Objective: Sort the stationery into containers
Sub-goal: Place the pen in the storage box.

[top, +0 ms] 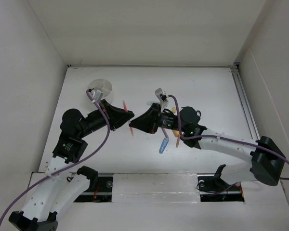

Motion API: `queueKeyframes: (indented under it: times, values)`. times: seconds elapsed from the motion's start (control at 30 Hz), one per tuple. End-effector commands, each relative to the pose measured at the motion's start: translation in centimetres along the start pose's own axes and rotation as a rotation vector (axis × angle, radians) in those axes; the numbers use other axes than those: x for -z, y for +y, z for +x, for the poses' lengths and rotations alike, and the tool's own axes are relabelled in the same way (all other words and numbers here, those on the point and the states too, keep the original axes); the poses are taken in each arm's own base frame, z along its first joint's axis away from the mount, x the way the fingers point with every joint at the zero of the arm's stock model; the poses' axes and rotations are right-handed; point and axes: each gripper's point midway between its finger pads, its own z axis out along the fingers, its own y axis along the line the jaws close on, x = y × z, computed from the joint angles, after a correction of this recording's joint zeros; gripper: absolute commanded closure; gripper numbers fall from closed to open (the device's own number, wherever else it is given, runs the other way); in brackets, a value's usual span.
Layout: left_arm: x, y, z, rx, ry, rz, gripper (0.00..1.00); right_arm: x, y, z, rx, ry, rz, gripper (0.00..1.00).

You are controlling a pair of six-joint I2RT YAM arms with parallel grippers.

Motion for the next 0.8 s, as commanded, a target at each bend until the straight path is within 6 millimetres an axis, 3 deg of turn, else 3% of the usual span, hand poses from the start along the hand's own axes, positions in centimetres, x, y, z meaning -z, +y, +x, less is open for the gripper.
queueKeyframes:
  times: [0.0, 0.13, 0.17, 0.2, 0.23, 0.27, 0.33, 0.37, 0.4, 0.43, 0.47, 0.5, 0.53, 0.57, 0.63, 0.67, 0.7, 0.77]
  values:
    - [0.0, -0.9, -1.5, -0.053, -0.043, 0.025, 1.00, -0.8, 3.1, -2.7, 0.048, -0.068, -0.111, 1.00]
    - [-0.5, -0.2, -1.6, -0.036, -0.044, 0.007, 1.00, -1.0, 2.4, -3.5, 0.073, -0.102, -0.072, 0.98]
    - [-0.5, -0.1, -1.7, -0.022, -0.052, -0.004, 1.00, -0.9, 1.9, -3.4, 0.068, -0.094, -0.054, 0.85]
    - [-0.6, 0.0, -2.1, -0.028, -0.067, -0.010, 1.00, -0.8, 1.4, -3.7, 0.085, -0.104, -0.038, 0.64]
    - [-0.7, 0.2, -3.0, -0.019, -0.095, -0.036, 1.00, -0.6, 0.7, -3.8, 0.083, -0.101, -0.019, 0.26]
    - [-0.7, 0.2, -3.7, -0.025, -0.117, -0.049, 1.00, -0.1, -0.8, -4.2, 0.087, -0.116, 0.025, 0.00]
    - [-1.2, 1.5, -4.3, 0.003, -0.130, -0.111, 1.00, 0.8, -3.1, -3.9, 0.075, -0.102, 0.086, 0.00]
    - [-1.2, 2.3, -5.9, -0.001, -0.189, -0.174, 1.00, 1.8, -4.6, -4.5, 0.080, -0.121, 0.135, 0.00]
    - [-1.3, 3.4, -6.3, 0.010, -0.208, -0.230, 1.00, 3.0, -6.2, -3.6, 0.077, -0.115, 0.184, 0.00]
    - [-1.6, 5.0, -6.5, 0.046, -0.231, -0.295, 1.00, 4.1, -6.5, -4.0, 0.081, -0.129, 0.211, 0.00]
    - [-1.1, 7.2, -8.0, 0.071, -0.312, -0.420, 1.00, 5.0, -7.3, -3.8, 0.075, -0.130, 0.247, 0.00]
    - [-0.9, 8.7, -8.7, 0.094, -0.357, -0.491, 1.00, 6.8, -9.0, -3.4, 0.067, -0.139, 0.315, 0.00]
    - [-0.8, 10.3, -9.0, 0.113, -0.385, -0.565, 1.00, 7.6, -9.3, -3.6, 0.077, -0.148, 0.338, 0.00]
    - [-0.3, 13.4, -9.8, 0.130, -0.454, -0.709, 1.00, 8.5, -8.9, -4.1, 0.100, -0.157, 0.357, 0.00]
    - [0.5, 16.8, -10.9, 0.157, -0.529, -0.845, 1.00, 9.6, -9.0, -4.1, 0.117, -0.155, 0.396, 0.00]
    - [1.5, 20.8, -10.9, 0.183, -0.544, -0.962, 1.00, 10.0, -7.9, -4.8, 0.160, -0.164, 0.387, 0.00]
    - [2.6, 22.3, -12.3, 0.195, -0.617, -1.034, 1.00, 10.4, -7.9, -4.3, 0.159, -0.137, 0.406, 0.00]
    - [2.9, 26.0, -12.7, 0.191, -0.660, -1.134, 1.00, 11.1, -6.4, -4.9, 0.201, -0.141, 0.401, 0.00]
